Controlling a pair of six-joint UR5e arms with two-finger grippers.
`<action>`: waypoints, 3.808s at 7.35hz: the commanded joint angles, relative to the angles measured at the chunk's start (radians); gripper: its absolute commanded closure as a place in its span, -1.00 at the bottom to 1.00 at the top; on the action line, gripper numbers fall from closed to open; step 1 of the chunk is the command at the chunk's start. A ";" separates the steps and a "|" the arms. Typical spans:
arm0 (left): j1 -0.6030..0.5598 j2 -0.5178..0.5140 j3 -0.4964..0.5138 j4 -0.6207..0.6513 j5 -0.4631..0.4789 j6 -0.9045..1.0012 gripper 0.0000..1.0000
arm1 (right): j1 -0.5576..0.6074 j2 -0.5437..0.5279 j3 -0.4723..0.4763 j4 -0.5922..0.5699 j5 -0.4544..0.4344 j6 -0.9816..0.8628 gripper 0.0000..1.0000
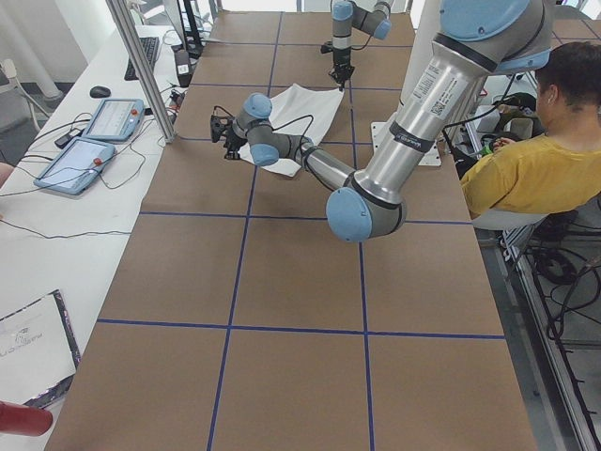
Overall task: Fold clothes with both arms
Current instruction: 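Grasp the shirt's side edge with the right gripper and drag it nearer the robot, then grasp the shirt's corner with the left gripper while the right gripper grips the collar side, then pull the shirt with both grippers to straighten it square on the table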
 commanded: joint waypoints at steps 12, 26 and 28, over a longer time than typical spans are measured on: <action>0.271 0.211 -0.312 0.031 -0.202 -0.476 -0.36 | 0.180 0.067 0.019 -0.027 0.028 -0.054 -1.00; 0.342 0.162 -0.258 0.128 0.041 -0.391 1.00 | 0.284 0.155 -0.111 -0.030 0.018 -0.172 -1.00; 0.197 0.032 -0.096 0.114 0.039 -0.300 1.00 | 0.282 0.155 -0.112 -0.030 0.018 -0.174 -1.00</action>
